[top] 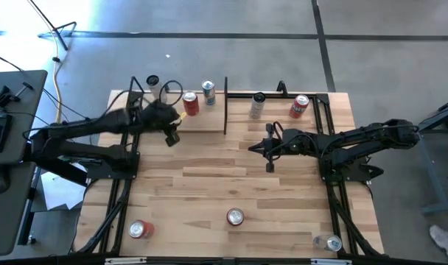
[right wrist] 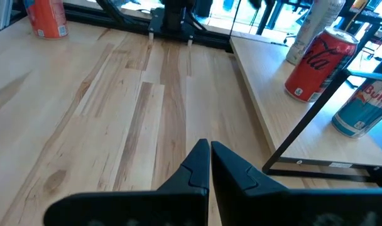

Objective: Place canned beverage on shelf
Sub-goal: Put the top red soda can on the shelf

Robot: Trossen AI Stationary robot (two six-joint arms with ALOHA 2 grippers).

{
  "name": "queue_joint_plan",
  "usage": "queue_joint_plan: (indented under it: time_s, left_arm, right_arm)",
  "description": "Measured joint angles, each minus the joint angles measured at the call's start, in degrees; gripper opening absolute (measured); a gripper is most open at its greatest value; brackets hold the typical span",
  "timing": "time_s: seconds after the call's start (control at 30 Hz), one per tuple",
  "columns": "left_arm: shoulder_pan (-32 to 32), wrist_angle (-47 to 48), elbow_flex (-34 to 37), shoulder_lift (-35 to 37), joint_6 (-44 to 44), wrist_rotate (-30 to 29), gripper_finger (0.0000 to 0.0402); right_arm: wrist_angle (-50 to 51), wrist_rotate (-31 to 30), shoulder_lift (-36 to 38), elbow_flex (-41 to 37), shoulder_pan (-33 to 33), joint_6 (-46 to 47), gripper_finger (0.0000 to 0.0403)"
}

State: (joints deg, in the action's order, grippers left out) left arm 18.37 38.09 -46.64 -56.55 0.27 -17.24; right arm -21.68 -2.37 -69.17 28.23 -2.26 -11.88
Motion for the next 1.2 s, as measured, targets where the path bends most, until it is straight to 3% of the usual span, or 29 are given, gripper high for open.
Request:
queue_joint_plan:
  time_s: [0.23, 0.4, 0.83, 1.2]
  left_arm:
    - [3.0, -23.7, 14.6, -1.8, 3.3, 3.1, 0.0013]
    - [6.2, -34.6, 16.6, -5.7, 3.0, 5.8, 0.0006]
    - [13.7, -48.0, 16.7, -16.0, 4.5, 6.1, 0.0]
    - [18.9, -54.5, 16.7, -19.7, 6.4, 6.6, 0.0]
  right_arm:
    - [-0.9, 0.0, 0.0, 0.0, 0.0, 0.3, 0.0]
    - [-0.8, -0.1, 0.0, 0.0, 0.0, -0.1, 0.0]
    - [-0.2, -0.1, 0.0, 0.0, 0.0, -0.1, 0.0]
    - [0.3, -0.2, 0.0, 0.0, 0.0, -0.1, 0.0]
